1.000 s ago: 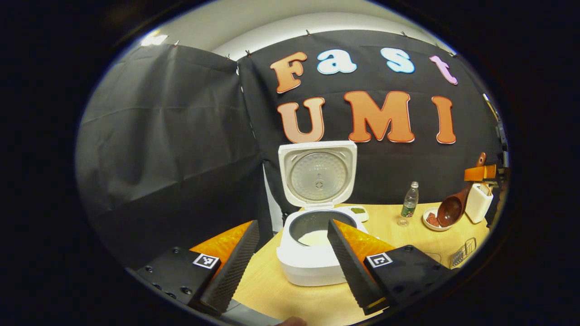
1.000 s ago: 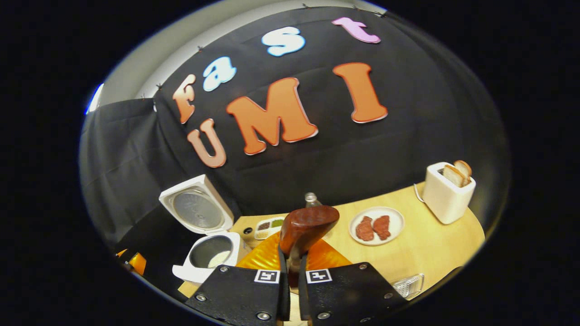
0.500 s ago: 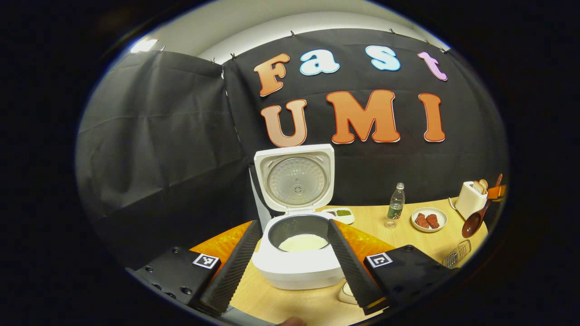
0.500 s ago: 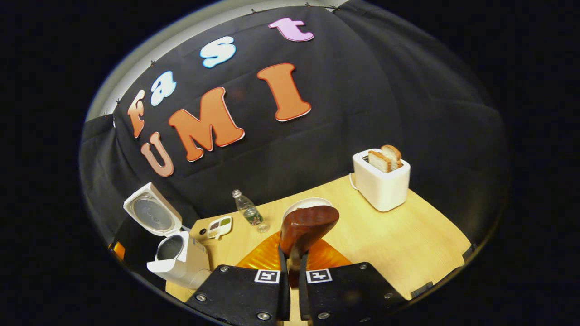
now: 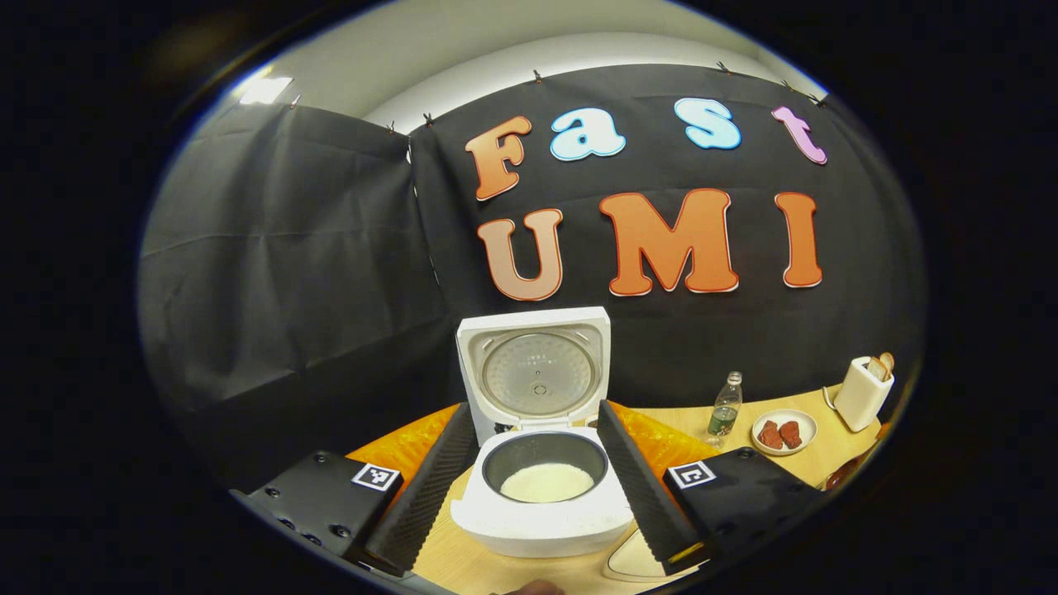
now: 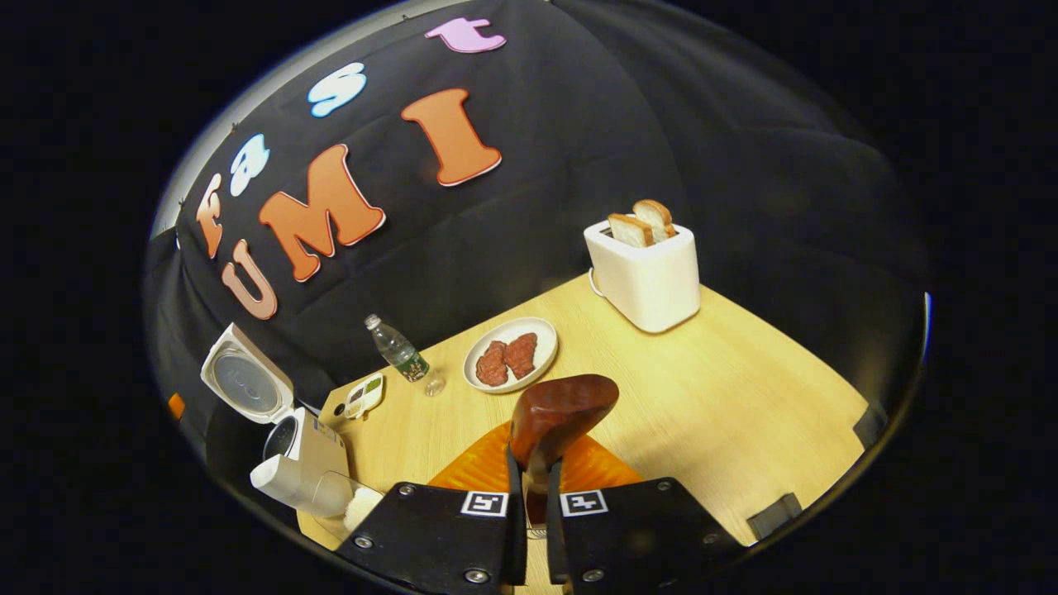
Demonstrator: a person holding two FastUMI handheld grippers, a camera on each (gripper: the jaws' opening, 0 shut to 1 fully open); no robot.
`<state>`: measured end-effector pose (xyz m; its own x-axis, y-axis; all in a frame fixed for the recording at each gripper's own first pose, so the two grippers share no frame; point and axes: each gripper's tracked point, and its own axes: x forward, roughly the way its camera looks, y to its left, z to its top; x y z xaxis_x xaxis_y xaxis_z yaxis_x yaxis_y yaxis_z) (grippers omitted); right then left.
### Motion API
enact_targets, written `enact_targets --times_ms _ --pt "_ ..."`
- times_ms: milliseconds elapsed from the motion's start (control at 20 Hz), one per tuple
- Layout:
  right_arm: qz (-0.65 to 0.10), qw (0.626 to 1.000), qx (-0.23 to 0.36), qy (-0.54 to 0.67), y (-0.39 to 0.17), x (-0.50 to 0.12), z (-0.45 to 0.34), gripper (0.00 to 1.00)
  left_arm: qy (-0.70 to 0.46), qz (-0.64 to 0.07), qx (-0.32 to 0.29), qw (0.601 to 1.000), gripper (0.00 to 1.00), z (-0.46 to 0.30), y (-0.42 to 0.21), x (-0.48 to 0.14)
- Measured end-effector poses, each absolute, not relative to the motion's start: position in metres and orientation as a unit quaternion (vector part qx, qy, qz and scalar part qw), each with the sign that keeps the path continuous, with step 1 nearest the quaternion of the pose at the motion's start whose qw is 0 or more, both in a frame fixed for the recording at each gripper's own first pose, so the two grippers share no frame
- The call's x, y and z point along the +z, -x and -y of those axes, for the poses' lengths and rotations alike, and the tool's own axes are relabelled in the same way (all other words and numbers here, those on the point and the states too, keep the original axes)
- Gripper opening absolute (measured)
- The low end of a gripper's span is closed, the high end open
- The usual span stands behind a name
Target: Close the left gripper, press the button to open the rice cooker; take a wooden spoon from the chopstick holder with the right hand, scoop a spoonful of rice and pour it into the rice cooker, then put the wooden spoon back into the chopstick holder.
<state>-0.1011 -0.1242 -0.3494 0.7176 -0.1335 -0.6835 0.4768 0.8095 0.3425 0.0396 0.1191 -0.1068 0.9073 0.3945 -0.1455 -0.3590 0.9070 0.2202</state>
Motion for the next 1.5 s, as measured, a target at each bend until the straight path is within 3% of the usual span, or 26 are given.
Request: enact_targets --times_ms 350,550,600,650,800,900,1150,1300,1500 --pt "-0.360 0.866 -0.181 -0.297 0.109 -0.376 0.115 0.19 -0.054 -0.086 0.194 0.976 1.00 -0.158 -0.097 -0.073" --pt "-0.347 0.871 -0.197 -0.287 0.113 -0.372 0.125 0.30 -0.034 -0.052 0.189 0.980 1.00 -0.174 -0.140 -0.034" --pt "-0.349 0.870 -0.199 -0.286 0.117 -0.368 0.126 0.40 -0.034 -0.050 0.182 0.981 1.00 -0.174 -0.154 -0.028" --pt "-0.347 0.871 -0.207 -0.280 0.120 -0.362 0.131 0.57 -0.032 -0.055 0.173 0.983 0.98 -0.175 -0.169 -0.024" --pt "-0.332 0.878 -0.245 -0.244 0.133 -0.342 0.158 0.75 -0.014 -0.076 0.164 0.983 0.98 -0.185 -0.214 -0.012" --pt "-0.308 0.887 -0.268 -0.214 0.137 -0.316 0.173 0.93 0.006 -0.093 0.157 0.983 0.98 -0.191 -0.251 -0.006" --pt "-0.266 0.900 -0.294 -0.182 0.153 -0.254 0.186 0.95 0.009 -0.223 0.155 0.962 0.99 -0.209 -0.323 -0.081" --pt "-0.254 0.904 -0.299 -0.169 0.165 -0.235 0.188 0.95 0.007 -0.307 0.175 0.936 0.99 -0.219 -0.332 -0.131" --pt "-0.260 0.904 -0.300 -0.159 0.178 -0.224 0.190 0.95 -0.032 -0.374 0.184 0.908 0.99 -0.216 -0.329 -0.151"
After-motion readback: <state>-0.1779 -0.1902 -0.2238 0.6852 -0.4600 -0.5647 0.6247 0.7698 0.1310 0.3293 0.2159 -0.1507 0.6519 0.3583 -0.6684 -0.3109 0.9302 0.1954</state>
